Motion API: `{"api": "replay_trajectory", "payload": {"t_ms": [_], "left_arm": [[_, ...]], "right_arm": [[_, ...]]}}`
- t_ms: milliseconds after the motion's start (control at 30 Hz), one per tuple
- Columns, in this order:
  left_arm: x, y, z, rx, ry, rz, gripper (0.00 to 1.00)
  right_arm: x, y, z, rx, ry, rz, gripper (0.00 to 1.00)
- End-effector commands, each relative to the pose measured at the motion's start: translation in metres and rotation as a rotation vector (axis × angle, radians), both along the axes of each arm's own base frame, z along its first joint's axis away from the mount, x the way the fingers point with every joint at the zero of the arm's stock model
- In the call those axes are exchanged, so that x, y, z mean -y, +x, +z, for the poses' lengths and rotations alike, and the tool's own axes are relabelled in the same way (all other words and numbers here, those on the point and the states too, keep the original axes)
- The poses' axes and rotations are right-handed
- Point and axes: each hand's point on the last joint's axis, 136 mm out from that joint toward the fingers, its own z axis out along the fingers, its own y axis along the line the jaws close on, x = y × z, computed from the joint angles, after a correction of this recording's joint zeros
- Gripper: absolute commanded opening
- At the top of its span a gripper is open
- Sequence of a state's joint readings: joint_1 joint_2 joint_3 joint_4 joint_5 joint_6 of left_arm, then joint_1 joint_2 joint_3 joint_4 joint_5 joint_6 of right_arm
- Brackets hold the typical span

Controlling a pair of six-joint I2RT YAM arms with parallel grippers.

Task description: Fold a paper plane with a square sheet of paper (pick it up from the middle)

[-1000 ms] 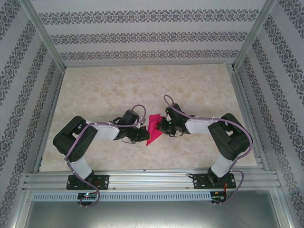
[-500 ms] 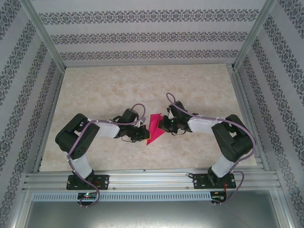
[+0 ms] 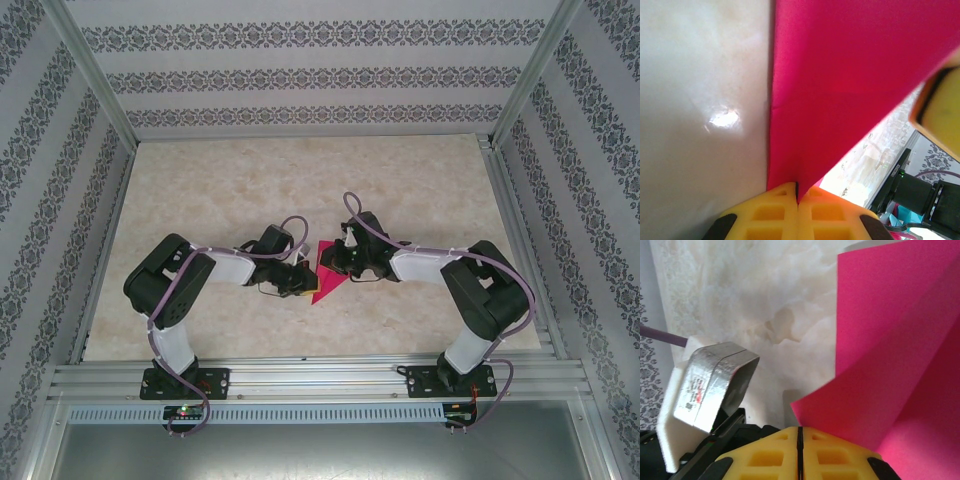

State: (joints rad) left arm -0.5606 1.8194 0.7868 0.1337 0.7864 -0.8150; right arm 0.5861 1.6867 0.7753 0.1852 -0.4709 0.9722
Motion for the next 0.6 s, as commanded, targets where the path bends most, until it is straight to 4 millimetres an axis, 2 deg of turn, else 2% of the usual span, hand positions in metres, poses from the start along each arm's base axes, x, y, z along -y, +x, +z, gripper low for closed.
{"api": "replay_trajectory", "payload": {"t_ms": [0,200,567], "left_arm": [[-0.004,0.000,-0.004,-0.029,0.025,-0.016,0.07],[-0.006,-0.002,-0.004,-0.039,0.050,-0.039,0.07],[-0.001,-0.001,-0.006,-0.082,0.018,-0.001,0.04]], "right_arm": [[0.004,0.006,-0.007,0.003,-0.019,-0.039,0.10],[0.018,0.004,-0.012,0.006,-0.058,-0.077,0.11],[0.016,0.007,-0.001,0.018,-0.015,-0.054,0.11]]}}
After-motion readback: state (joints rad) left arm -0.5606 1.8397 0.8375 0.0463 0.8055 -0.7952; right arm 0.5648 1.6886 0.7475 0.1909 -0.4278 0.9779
